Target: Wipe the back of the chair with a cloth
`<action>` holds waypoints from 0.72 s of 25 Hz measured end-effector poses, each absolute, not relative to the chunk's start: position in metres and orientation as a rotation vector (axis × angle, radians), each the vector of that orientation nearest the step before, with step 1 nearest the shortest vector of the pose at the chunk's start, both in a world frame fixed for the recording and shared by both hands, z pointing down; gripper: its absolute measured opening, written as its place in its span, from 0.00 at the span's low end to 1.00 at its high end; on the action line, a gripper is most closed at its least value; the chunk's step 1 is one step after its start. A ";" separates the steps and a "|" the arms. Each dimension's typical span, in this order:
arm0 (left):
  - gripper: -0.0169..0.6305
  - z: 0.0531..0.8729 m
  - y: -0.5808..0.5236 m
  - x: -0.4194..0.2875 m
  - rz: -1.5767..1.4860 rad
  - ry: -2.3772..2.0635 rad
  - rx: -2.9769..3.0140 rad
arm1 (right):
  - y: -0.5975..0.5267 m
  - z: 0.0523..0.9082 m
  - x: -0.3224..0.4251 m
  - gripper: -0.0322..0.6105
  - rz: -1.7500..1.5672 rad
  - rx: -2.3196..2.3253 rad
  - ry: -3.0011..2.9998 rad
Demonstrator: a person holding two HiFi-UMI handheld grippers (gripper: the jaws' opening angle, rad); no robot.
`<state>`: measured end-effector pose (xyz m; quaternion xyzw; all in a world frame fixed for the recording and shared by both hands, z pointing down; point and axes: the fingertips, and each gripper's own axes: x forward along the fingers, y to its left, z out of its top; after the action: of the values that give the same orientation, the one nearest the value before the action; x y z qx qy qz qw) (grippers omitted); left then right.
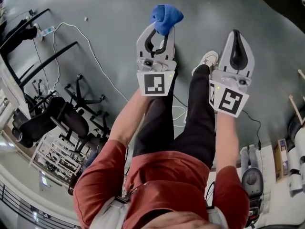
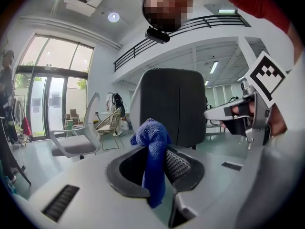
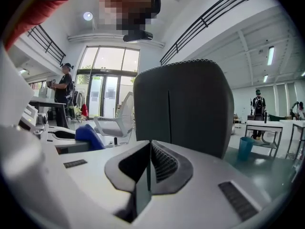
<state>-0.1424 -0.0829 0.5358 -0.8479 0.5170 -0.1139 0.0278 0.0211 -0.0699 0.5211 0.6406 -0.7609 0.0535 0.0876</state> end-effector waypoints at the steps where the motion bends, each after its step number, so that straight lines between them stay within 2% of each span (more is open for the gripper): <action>1: 0.16 0.539 -0.086 -0.139 -0.357 1.585 -2.616 | -0.071 0.525 0.024 0.09 0.164 1.900 -2.257; 6: 0.16 0.556 -0.108 -0.123 -0.345 1.565 -2.608 | -0.088 0.534 0.031 0.09 0.146 1.901 -2.269; 10: 0.16 0.618 -0.118 -0.119 -0.651 1.694 -2.765 | -0.109 0.536 0.031 0.09 0.130 1.893 -2.283; 18: 0.16 0.669 -0.188 -0.088 -0.582 1.648 -2.772 | -0.126 0.534 0.042 0.09 0.120 1.888 -2.290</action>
<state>-0.0877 -0.1880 0.6687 -0.8439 0.5018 -0.1771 -0.0676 0.0415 -0.1256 0.5345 0.6333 -0.7681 0.0403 0.0854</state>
